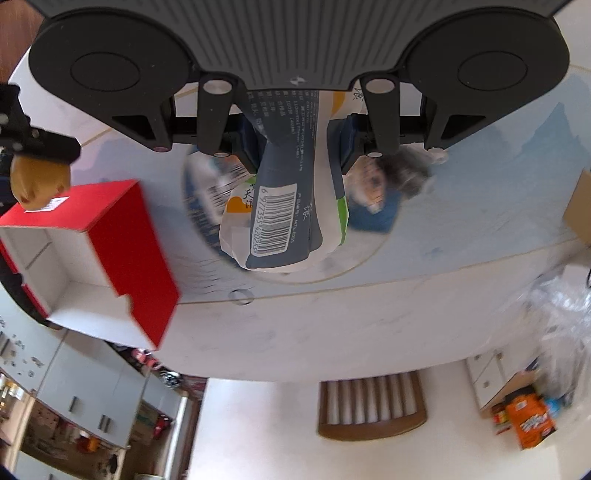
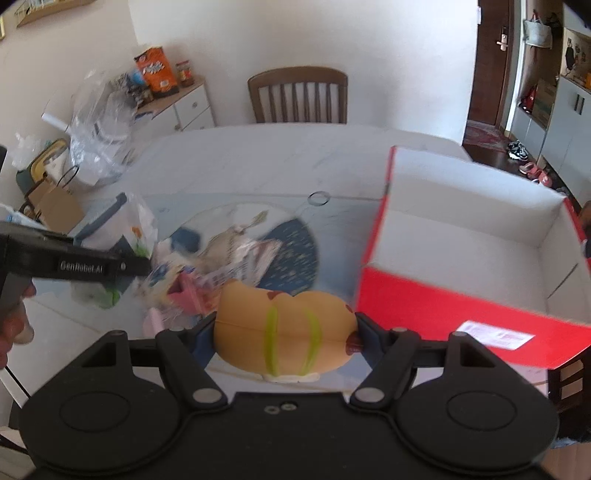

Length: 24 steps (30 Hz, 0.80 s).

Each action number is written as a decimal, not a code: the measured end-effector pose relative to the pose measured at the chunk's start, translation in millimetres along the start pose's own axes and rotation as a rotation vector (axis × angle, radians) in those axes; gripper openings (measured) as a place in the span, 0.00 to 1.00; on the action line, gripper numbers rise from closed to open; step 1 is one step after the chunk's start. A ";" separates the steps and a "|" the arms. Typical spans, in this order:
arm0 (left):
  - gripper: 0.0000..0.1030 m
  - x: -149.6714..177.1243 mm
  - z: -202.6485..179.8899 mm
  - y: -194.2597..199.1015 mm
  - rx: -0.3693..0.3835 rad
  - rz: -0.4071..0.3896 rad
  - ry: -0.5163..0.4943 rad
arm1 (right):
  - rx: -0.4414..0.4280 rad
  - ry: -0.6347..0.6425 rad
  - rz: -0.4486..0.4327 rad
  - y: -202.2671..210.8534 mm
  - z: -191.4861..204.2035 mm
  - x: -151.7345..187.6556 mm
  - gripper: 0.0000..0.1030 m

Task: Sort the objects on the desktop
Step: 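Carry the snack bag and squishy toy over the red box with both grippers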

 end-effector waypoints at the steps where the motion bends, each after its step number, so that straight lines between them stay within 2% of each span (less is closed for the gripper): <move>1: 0.42 -4.0 -7.6 1.6 0.009 -0.005 -0.008 | 0.004 -0.001 -0.007 3.2 -5.7 -3.3 0.72; 14: 0.43 -52.2 -110.9 9.2 0.104 -0.079 -0.144 | 0.107 -0.021 -0.068 22.3 -95.7 -38.8 0.72; 20: 0.43 -70.4 -163.3 8.0 0.146 -0.109 -0.238 | 0.144 -0.045 -0.055 17.6 -136.1 -43.4 0.72; 24: 0.43 -82.4 -191.3 -1.8 0.163 -0.100 -0.281 | 0.171 -0.055 -0.048 12.5 -163.1 -45.8 0.72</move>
Point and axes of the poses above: each gripper's, at about its wrist camera, not at the fingertips, and y roughly against the way its jaws point, z to its left, x to its underside, the point moved 6 cm from there along -y, roughly the way its jaws point, and after that the axes turned 6 degrees about -x, right-handed, at the moved point
